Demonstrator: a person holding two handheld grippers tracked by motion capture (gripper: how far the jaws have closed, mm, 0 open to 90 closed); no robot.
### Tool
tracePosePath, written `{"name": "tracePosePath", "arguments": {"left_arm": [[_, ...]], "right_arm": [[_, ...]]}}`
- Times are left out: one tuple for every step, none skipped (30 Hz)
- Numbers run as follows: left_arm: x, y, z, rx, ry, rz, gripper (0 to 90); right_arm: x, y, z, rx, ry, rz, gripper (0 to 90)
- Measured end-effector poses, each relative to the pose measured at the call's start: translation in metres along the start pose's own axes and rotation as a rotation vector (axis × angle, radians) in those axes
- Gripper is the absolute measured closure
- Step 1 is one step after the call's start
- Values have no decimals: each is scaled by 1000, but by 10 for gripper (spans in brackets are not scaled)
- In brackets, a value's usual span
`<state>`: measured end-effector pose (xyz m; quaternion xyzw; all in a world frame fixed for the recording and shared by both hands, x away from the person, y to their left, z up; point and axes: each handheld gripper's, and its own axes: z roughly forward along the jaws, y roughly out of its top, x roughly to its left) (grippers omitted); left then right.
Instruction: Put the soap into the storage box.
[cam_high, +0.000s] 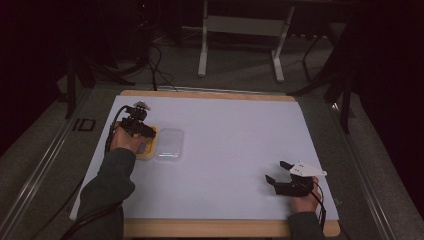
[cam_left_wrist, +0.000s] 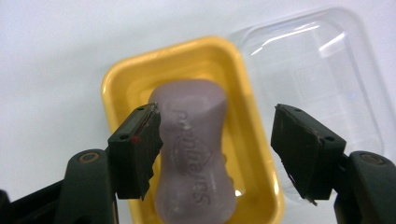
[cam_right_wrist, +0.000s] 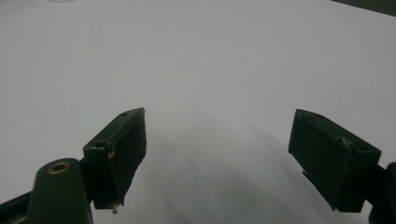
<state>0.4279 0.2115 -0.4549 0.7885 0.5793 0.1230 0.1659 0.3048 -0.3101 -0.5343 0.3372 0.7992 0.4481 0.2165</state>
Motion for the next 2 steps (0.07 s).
{"name": "tracePosePath", "arguments": {"left_arm": [[-2,-1,-1,-16,-8,12,346],[-4,-2,-3,-31,-13,23,346]], "right_arm": [[0,0,0,0,0,0,188],[0,0,0,1,1,0,188]]}}
